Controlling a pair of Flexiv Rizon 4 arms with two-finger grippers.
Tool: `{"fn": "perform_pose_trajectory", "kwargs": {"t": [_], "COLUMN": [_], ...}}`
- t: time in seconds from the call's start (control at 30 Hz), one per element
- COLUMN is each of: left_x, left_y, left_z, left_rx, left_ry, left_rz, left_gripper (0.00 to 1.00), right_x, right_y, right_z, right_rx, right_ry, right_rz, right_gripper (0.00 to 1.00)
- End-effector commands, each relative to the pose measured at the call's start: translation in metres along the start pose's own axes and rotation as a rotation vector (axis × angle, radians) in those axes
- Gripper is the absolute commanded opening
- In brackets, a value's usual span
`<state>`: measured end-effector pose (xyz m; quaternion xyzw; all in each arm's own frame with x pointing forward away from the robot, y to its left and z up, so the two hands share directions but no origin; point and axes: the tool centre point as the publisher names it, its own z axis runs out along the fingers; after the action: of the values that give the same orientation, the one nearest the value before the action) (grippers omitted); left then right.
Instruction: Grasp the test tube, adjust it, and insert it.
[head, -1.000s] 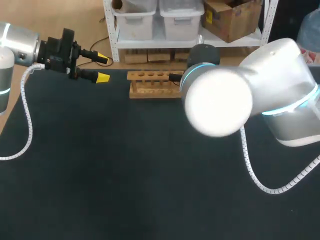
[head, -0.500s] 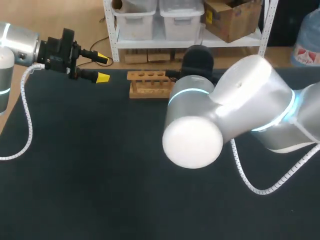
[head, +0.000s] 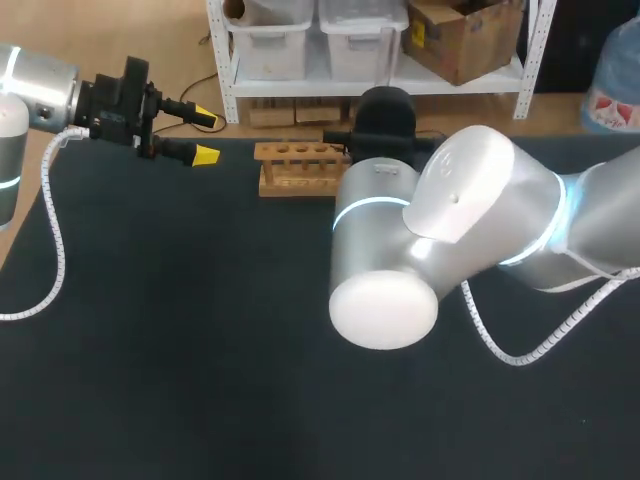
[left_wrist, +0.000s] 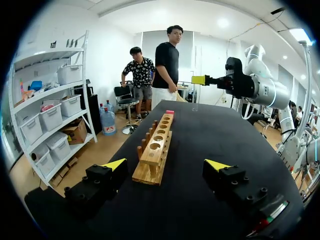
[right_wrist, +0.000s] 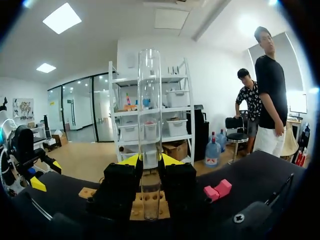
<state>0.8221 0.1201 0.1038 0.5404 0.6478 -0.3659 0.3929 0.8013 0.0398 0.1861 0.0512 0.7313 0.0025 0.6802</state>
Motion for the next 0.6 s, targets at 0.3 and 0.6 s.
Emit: {"fn": "perform_pose_trajectory", "kwargs": {"t": [0.3, 0.6], "left_x": [0.000, 0.000], "left_y": [0.001, 0.001], "left_z": [0.000, 0.000], "left_rx": [0.002, 0.002], "left_ry": [0.001, 0.001], "left_rz": [0.000, 0.000], "left_gripper": [1.00, 1.00], "right_x": [0.004, 0.014], "right_y": [0.010, 0.017], "right_z": [0.041, 0.062], "right_rx": [-0.030, -0.039], "right_ry": [-0.060, -0.088], "right_rz": [0.021, 0.006], "right_gripper": [0.00, 0.00]}}
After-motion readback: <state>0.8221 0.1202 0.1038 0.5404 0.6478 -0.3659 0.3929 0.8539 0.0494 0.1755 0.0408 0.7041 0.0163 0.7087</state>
